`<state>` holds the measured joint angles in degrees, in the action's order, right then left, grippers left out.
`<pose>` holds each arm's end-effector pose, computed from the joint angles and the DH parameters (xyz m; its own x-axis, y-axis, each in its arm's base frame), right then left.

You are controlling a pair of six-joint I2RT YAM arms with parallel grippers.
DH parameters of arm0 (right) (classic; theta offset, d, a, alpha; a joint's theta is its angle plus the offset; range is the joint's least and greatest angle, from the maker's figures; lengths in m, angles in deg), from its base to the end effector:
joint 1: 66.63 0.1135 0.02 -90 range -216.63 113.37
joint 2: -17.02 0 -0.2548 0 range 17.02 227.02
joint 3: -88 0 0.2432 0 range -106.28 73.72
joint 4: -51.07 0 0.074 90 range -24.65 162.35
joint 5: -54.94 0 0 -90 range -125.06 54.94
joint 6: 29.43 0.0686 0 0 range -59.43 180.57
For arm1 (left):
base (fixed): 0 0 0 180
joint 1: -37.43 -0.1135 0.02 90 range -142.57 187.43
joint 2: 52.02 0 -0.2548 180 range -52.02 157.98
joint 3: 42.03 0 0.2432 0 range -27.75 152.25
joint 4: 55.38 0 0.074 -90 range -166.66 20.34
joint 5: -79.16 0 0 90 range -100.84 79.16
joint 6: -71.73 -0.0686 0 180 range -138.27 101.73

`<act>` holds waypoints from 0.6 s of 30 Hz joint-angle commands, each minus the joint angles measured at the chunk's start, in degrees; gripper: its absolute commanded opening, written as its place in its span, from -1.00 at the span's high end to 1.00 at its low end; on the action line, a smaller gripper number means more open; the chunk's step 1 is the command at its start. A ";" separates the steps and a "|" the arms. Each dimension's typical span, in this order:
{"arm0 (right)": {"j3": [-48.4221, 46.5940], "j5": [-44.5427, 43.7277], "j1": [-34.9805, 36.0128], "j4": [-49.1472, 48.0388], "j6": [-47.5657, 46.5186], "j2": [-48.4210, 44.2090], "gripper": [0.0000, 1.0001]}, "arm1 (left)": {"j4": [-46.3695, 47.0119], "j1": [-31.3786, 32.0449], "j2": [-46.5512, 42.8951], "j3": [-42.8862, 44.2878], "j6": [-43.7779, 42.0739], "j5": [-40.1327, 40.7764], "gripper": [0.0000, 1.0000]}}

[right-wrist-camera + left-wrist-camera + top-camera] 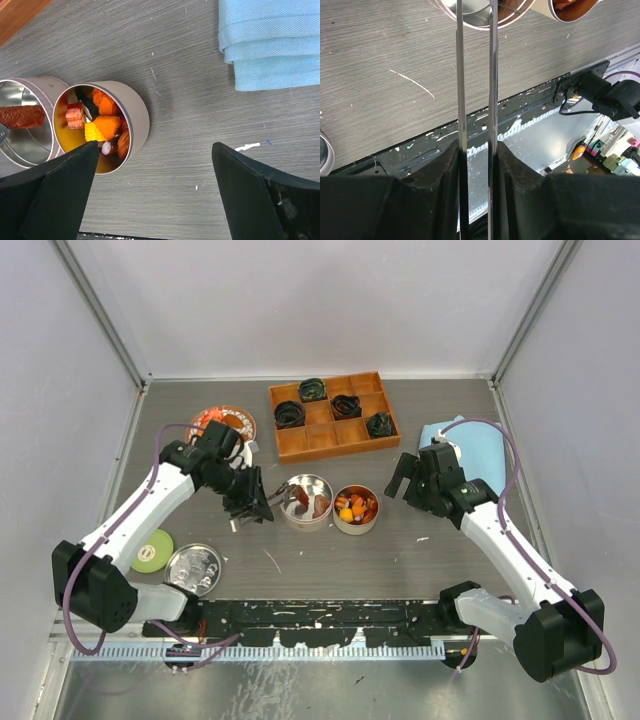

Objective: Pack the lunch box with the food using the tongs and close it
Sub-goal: Place the fake food in the packing box.

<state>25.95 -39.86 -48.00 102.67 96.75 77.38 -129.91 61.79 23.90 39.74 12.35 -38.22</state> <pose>0.2186 0.0676 0.2332 -0.7429 0.3703 -0.5576 0.2122 0.9204 0.3285 0.2138 -0.1314 0.2598 -0.9944 -0.0462 -0.0947 0.0140 0.8325 -0.5539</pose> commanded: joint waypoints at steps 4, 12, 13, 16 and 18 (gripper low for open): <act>-0.22 -0.30 -0.24 -1.96 0.16 -0.84 -1.00 | -2.72 -0.04 -0.07 5.33 -2.16 1.56 0.40; -0.25 -0.12 -0.21 -1.99 0.11 -0.84 -1.00 | -3.86 -0.01 0.26 7.83 -3.01 1.28 0.29; -0.27 -0.12 -0.26 -1.99 0.11 -0.84 -1.00 | -3.73 -0.01 0.40 7.84 -3.16 0.76 0.34; -0.46 -0.12 -0.22 -1.98 0.14 -0.77 -1.00 | -4.54 -0.01 0.94 8.28 -3.94 -0.15 0.40; -0.51 -0.19 -0.19 -1.99 0.14 -0.60 -1.00 | -5.36 -0.01 1.00 8.89 -4.53 0.01 0.41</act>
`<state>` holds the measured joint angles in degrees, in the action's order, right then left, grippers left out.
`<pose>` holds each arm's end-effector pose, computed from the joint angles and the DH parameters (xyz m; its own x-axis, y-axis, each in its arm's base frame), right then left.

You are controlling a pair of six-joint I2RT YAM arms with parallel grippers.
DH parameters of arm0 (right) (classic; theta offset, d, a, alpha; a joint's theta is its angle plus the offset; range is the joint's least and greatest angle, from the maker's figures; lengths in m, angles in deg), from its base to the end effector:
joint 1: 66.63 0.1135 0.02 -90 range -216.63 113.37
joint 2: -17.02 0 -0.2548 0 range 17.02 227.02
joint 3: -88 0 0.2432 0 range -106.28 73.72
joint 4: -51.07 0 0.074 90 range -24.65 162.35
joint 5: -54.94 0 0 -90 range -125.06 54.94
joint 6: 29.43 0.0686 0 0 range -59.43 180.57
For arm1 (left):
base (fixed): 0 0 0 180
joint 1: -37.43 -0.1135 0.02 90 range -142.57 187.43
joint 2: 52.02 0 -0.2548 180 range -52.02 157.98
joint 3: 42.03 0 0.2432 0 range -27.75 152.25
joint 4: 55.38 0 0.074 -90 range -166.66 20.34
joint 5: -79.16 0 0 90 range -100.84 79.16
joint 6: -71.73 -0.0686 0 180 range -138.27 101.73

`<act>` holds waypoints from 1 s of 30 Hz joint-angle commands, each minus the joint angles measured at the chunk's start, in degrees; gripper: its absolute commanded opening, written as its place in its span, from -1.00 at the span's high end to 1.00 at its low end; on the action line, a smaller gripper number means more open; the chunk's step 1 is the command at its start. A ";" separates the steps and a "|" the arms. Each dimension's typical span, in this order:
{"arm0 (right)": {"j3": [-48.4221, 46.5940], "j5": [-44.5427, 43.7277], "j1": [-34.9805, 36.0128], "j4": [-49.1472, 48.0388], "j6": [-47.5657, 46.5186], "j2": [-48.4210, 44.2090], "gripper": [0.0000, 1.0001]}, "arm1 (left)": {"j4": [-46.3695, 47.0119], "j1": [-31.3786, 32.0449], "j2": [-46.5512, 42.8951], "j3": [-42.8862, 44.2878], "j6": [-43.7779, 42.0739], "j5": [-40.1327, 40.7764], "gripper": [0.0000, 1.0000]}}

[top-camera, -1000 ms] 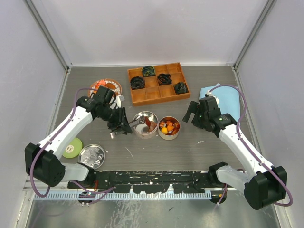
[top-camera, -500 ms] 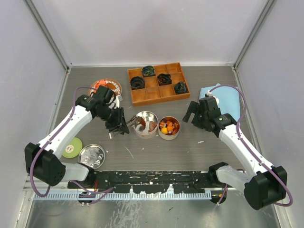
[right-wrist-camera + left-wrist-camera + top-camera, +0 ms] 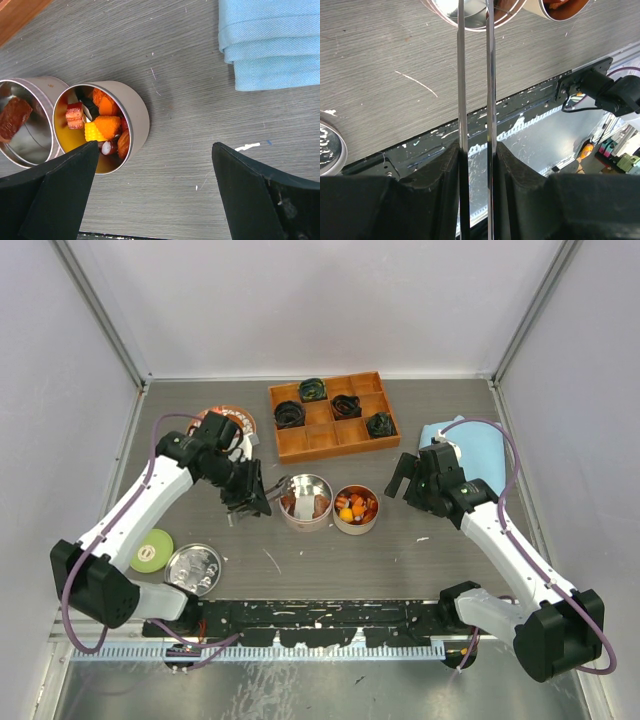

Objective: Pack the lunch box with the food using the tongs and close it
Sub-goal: Place the fake food in the packing box, then pick up the fake food from the plate.

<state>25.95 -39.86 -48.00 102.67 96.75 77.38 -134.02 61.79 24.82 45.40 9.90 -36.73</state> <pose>0.2186 0.0676 0.2332 -0.7429 0.3703 -0.5576 0.2122 0.9204 0.3285 0.2170 -0.1311 0.2804 -0.9902 -0.0179 -0.1383 0.0593 0.8437 -0.5335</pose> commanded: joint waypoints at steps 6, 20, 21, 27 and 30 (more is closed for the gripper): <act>-0.60 -0.12 -0.21 -1.94 0.11 -0.37 -1.00 | -4.64 0.02 1.08 4.16 -5.12 -3.17 0.38; -1.18 -0.08 -0.24 -1.90 -0.04 -0.37 -1.00 | -1.70 -2.74 2.44 11.45 -3.08 8.05 0.41; -1.19 -0.18 -0.25 -1.90 -0.05 -0.42 -1.00 | -0.96 -4.29 2.85 12.14 -2.74 8.34 0.41; -2.02 -1.17 -0.24 -0.84 -0.65 -0.56 -1.00 | 2.06 -16.38 7.24 16.43 -2.65 8.00 0.33; -2.08 -1.27 -0.22 -0.85 -0.64 -0.55 -1.00 | 4.11 -21.48 11.09 17.72 -2.12 6.36 0.32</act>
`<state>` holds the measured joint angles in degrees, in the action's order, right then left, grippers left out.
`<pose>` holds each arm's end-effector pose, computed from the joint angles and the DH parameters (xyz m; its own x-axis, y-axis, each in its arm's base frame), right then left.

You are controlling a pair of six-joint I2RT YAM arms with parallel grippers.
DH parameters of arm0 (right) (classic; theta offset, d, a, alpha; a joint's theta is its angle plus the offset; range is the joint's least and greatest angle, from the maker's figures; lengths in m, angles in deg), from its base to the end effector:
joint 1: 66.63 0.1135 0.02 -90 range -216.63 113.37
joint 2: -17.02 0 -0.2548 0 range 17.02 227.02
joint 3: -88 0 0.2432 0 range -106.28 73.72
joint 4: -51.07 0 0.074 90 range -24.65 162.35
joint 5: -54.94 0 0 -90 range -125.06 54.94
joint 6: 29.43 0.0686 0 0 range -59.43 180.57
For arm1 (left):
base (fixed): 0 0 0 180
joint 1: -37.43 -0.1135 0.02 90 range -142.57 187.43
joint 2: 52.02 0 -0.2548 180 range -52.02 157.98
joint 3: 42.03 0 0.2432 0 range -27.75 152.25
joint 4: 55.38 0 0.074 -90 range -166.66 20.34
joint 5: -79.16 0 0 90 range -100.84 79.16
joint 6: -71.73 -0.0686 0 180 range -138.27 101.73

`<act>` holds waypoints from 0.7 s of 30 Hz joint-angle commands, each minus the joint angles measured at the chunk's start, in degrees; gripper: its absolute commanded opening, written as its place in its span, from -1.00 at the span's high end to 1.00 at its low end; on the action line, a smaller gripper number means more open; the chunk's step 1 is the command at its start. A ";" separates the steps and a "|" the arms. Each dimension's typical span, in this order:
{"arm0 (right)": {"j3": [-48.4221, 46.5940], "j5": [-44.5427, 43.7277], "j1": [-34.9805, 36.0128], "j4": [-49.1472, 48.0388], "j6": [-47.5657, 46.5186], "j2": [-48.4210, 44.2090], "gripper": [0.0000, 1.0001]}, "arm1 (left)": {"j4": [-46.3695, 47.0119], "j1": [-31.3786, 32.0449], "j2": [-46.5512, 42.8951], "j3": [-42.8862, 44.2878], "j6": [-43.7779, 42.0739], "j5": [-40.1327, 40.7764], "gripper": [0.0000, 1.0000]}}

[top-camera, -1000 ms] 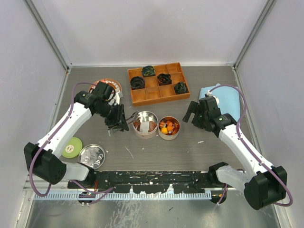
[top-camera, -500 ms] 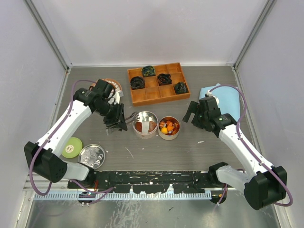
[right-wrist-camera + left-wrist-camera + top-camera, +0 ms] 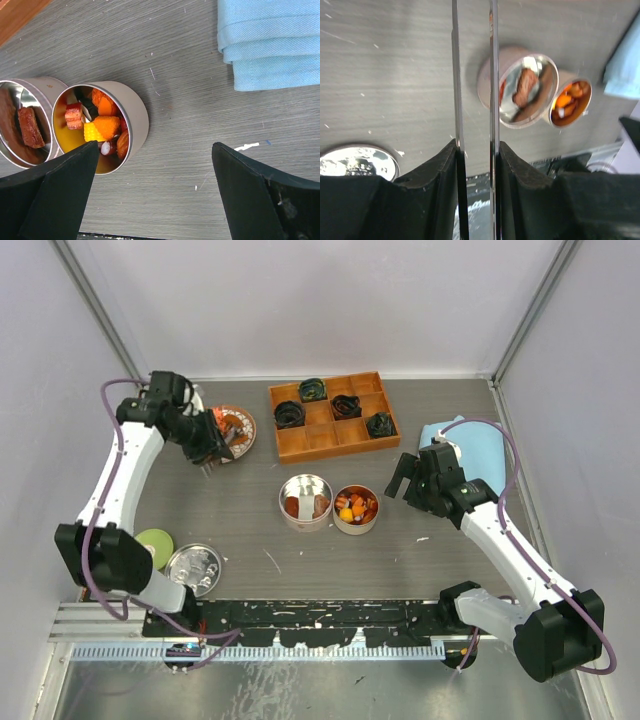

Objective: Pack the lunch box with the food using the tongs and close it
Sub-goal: Pick up the fake food from the plate.

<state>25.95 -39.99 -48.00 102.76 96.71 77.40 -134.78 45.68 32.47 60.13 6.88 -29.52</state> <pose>0.2185 0.0674 0.2330 -0.7432 0.3695 -0.5577 0.2135 0.9210 0.3258 0.2869 -0.0638 0.3185 -0.9106 -0.2748 -0.3088 -0.1115 0.8826 -0.4566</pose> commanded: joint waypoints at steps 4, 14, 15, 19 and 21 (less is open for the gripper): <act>-2.16 -1.22 -0.26 -0.86 -0.59 -0.32 -1.00 | 10.05 -9.99 7.78 3.26 3.33 -3.25 0.32; -2.42 -1.59 -0.26 -0.49 -0.96 0.37 -1.00 | 17.51 -13.45 14.99 3.85 8.31 -5.23 0.23; -2.42 -1.65 -0.26 -0.49 -0.97 0.38 -1.00 | 17.62 -13.51 15.44 3.80 8.60 -5.05 0.23; -2.36 -1.71 -0.21 -0.49 -1.06 0.42 -1.00 | 19.09 -13.92 17.42 3.94 9.31 -5.05 0.23; -2.33 -1.82 -0.19 -0.42 -1.15 0.36 -1.00 | 19.26 -14.05 17.76 3.88 9.56 -5.30 0.23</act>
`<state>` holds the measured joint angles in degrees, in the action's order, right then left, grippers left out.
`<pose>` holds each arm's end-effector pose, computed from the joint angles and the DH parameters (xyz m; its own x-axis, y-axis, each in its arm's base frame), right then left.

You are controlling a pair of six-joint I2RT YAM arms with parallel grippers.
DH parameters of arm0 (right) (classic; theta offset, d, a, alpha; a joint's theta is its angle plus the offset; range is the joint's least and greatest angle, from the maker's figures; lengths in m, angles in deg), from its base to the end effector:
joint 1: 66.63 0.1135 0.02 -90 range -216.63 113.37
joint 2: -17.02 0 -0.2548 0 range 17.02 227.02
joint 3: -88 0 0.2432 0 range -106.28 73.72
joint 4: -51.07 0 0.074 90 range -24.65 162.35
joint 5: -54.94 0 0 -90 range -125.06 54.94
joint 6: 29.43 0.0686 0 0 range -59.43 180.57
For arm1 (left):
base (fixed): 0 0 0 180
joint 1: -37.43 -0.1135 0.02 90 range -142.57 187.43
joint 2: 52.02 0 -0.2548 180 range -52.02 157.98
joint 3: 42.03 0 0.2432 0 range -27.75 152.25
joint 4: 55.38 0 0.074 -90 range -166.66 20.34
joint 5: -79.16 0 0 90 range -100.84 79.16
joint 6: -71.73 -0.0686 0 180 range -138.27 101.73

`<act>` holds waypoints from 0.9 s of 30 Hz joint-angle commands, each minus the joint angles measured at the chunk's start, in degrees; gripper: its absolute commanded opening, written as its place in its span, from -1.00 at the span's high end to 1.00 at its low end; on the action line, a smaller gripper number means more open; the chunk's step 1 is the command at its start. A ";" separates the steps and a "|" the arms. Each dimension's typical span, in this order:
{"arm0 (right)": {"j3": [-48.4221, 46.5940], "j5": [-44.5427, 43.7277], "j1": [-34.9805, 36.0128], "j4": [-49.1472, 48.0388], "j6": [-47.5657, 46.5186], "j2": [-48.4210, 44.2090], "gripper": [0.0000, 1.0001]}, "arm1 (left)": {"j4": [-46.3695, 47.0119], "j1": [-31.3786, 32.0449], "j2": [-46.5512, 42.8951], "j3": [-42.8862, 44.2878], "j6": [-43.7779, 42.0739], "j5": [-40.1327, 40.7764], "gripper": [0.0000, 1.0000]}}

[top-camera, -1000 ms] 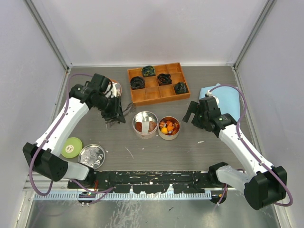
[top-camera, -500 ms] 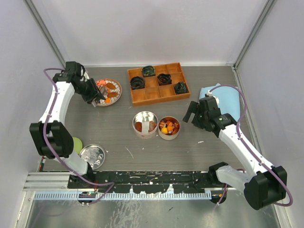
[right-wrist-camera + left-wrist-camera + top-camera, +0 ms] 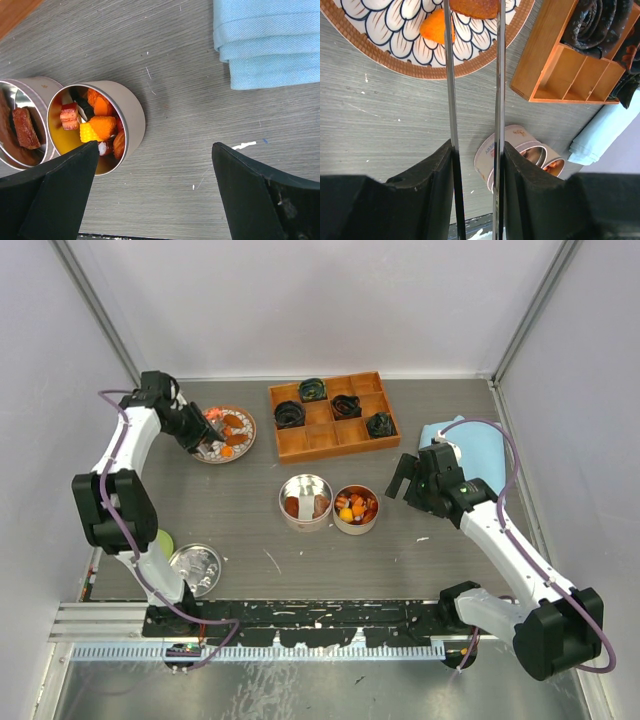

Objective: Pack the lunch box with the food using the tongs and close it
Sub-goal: Pick up the fake food from the plate.

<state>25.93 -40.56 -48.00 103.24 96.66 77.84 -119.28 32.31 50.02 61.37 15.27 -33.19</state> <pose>0.2187 0.0668 0.2308 -0.7480 0.3666 -0.5533 0.2226 0.9239 0.3112 0.3805 0.0079 0.2465 -0.7875 -0.5836 -0.1979 -0.4115 0.7371 -0.5360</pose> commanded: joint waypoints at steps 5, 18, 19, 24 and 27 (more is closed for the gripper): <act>-2.20 -1.40 -0.23 -0.82 -1.25 -0.07 -1.00 | 4.14 -0.66 0.26 2.24 1.72 -1.15 0.23; -2.09 -1.53 -0.26 -0.71 -1.47 -0.42 -1.00 | 5.64 -0.77 2.07 1.43 3.37 -1.86 0.22; -2.05 -1.53 -0.19 -0.71 -1.45 -0.41 -1.00 | 5.48 -0.76 2.31 1.49 3.37 -1.64 0.22; -2.04 -1.70 -0.26 -0.71 -1.47 -0.34 -1.00 | 5.19 -0.81 2.85 1.33 3.45 -0.60 0.22; -2.35 -1.62 -0.26 -0.71 -1.71 0.12 -1.00 | 6.86 -0.76 3.88 0.85 3.76 -2.13 0.25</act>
<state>25.93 -41.04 -48.00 103.59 96.18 77.84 -116.09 32.02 53.21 61.37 18.44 -33.39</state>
